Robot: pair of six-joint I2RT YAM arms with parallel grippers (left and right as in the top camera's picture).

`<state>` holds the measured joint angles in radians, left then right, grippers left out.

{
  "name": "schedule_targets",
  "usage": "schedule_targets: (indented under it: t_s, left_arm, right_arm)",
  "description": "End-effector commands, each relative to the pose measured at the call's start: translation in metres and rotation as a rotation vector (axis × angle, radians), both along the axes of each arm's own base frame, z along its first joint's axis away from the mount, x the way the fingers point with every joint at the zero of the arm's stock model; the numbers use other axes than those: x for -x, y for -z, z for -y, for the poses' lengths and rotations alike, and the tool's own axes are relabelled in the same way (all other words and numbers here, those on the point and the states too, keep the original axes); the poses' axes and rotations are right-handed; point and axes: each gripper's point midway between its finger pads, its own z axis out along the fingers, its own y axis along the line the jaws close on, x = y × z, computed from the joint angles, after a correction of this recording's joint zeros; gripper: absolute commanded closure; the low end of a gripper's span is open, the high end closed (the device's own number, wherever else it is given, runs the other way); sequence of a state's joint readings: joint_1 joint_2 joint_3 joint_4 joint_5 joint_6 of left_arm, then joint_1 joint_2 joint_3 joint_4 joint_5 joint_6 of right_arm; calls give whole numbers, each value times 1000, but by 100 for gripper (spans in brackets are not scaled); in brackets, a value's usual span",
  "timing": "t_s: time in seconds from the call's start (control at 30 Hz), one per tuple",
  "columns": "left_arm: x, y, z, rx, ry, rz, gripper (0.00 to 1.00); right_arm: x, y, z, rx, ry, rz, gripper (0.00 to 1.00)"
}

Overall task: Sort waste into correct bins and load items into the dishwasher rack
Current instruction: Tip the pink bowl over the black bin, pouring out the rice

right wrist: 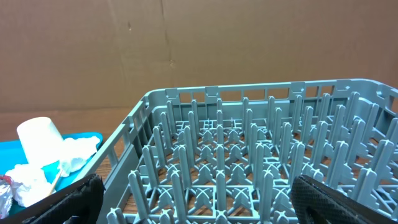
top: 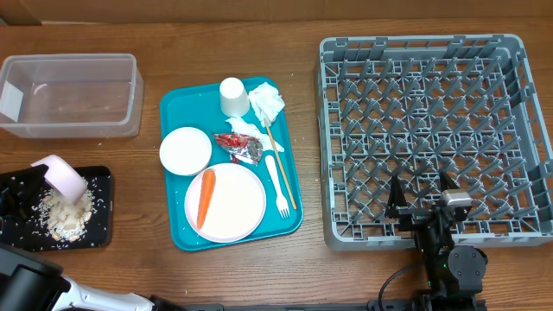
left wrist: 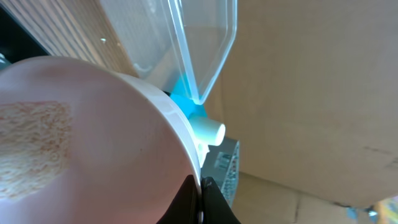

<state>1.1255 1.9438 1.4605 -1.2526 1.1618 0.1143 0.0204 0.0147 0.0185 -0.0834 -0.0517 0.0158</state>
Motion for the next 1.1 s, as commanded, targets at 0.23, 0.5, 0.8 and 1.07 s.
schedule_targets:
  t_s: [0.23, 0.5, 0.8, 1.07]
  left_arm:
    - [-2, 3, 3, 2, 21, 47, 96]
    - [-11, -36, 10, 69, 0, 271, 96]
    - [1, -5, 9, 120, -11, 38, 96]
    - [7, 7, 8, 94, -1, -32, 96]
  right_arm:
    - [0, 2, 2, -4, 11, 4, 0]
    - [0, 2, 2, -4, 11, 4, 0]
    - [0, 2, 2, -4, 11, 4, 0]
    - [0, 2, 2, -4, 11, 4, 0]
